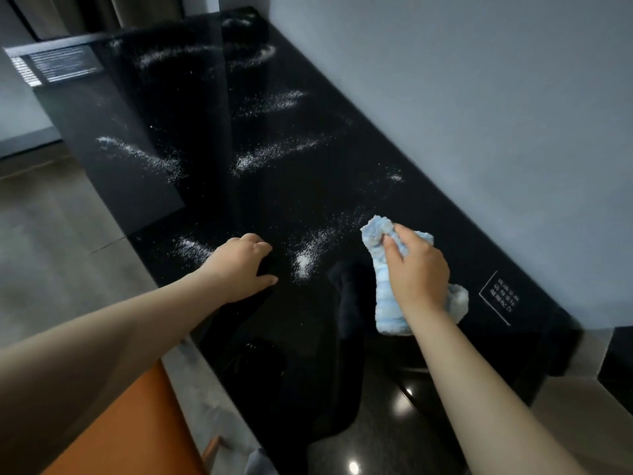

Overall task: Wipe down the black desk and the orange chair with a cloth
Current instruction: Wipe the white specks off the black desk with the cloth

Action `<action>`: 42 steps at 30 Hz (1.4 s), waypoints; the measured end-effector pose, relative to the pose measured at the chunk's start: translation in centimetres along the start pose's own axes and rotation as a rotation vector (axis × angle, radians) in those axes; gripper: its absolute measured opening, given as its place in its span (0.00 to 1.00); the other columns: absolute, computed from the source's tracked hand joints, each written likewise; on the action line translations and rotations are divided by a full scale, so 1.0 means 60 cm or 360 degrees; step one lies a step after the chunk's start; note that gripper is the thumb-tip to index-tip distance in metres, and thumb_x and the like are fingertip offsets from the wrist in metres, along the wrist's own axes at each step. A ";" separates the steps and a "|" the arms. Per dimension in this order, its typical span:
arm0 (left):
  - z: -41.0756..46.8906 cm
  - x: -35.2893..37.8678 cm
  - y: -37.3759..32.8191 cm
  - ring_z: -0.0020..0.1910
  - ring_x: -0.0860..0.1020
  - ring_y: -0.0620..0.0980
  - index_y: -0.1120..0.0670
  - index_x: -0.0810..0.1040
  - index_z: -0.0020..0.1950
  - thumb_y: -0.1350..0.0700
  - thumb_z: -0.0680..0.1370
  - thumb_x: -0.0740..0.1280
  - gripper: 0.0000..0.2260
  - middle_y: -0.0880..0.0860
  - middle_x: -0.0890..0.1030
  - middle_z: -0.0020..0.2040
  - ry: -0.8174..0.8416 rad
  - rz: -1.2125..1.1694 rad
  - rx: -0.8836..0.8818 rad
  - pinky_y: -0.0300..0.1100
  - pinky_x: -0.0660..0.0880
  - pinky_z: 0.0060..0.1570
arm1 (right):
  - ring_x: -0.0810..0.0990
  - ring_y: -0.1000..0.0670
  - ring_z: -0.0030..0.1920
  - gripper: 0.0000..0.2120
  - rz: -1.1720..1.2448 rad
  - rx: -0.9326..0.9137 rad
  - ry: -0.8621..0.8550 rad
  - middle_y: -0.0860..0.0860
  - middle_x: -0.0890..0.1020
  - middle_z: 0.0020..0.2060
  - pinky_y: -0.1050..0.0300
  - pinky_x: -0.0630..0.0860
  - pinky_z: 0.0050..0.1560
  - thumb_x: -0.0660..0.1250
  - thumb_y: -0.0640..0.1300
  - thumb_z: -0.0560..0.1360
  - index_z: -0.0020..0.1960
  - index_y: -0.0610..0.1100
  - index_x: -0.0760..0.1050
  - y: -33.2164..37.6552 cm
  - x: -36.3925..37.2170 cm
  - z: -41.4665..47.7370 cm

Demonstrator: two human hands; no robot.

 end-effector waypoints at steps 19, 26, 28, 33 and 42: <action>0.189 0.008 0.000 0.78 0.42 0.58 0.43 0.46 0.79 0.32 0.75 0.57 0.37 0.48 0.41 0.79 -0.0128 0.0230 -0.0199 0.59 0.47 0.75 | 0.78 0.41 0.51 0.12 -0.0169 -0.0132 -0.0220 0.46 0.82 0.52 0.56 0.64 0.43 0.61 0.48 0.79 0.58 0.47 0.77 -0.130 0.051 0.346; 0.189 0.022 0.008 0.78 0.38 0.56 0.42 0.43 0.78 0.31 0.75 0.53 0.36 0.46 0.38 0.79 -0.0217 0.0235 -0.0195 0.58 0.43 0.75 | 0.75 0.41 0.56 0.12 -0.0191 -0.0129 -0.0178 0.43 0.81 0.54 0.51 0.70 0.50 0.60 0.44 0.78 0.57 0.41 0.77 -0.148 0.083 0.417; 0.189 0.025 0.010 0.77 0.38 0.55 0.41 0.43 0.78 0.30 0.75 0.52 0.36 0.46 0.38 0.79 -0.0235 0.0236 -0.0193 0.58 0.43 0.75 | 0.74 0.40 0.54 0.11 -0.0215 -0.0107 -0.0184 0.43 0.81 0.52 0.52 0.68 0.48 0.60 0.45 0.78 0.54 0.41 0.78 -0.154 0.092 0.426; 0.188 0.028 0.013 0.77 0.37 0.54 0.40 0.42 0.78 0.29 0.73 0.50 0.37 0.45 0.37 0.78 -0.0271 0.0198 -0.0181 0.58 0.41 0.74 | 0.72 0.40 0.55 0.13 -0.0300 -0.0125 -0.0070 0.43 0.82 0.49 0.52 0.67 0.48 0.59 0.47 0.79 0.54 0.41 0.78 -0.157 0.125 0.427; 0.187 0.026 0.009 0.77 0.36 0.55 0.41 0.43 0.78 0.30 0.74 0.51 0.36 0.45 0.37 0.78 -0.0260 0.0186 -0.0169 0.59 0.40 0.74 | 0.78 0.42 0.51 0.12 -0.0365 -0.0201 -0.0087 0.45 0.82 0.50 0.56 0.64 0.42 0.59 0.47 0.79 0.55 0.44 0.77 -0.130 0.143 0.368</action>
Point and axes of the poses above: each hand's wrist, its own z-axis towards the middle knuckle, its own x-axis out of the palm, y = z × x, the point moved 9 cm from there along z, towards the middle knuckle
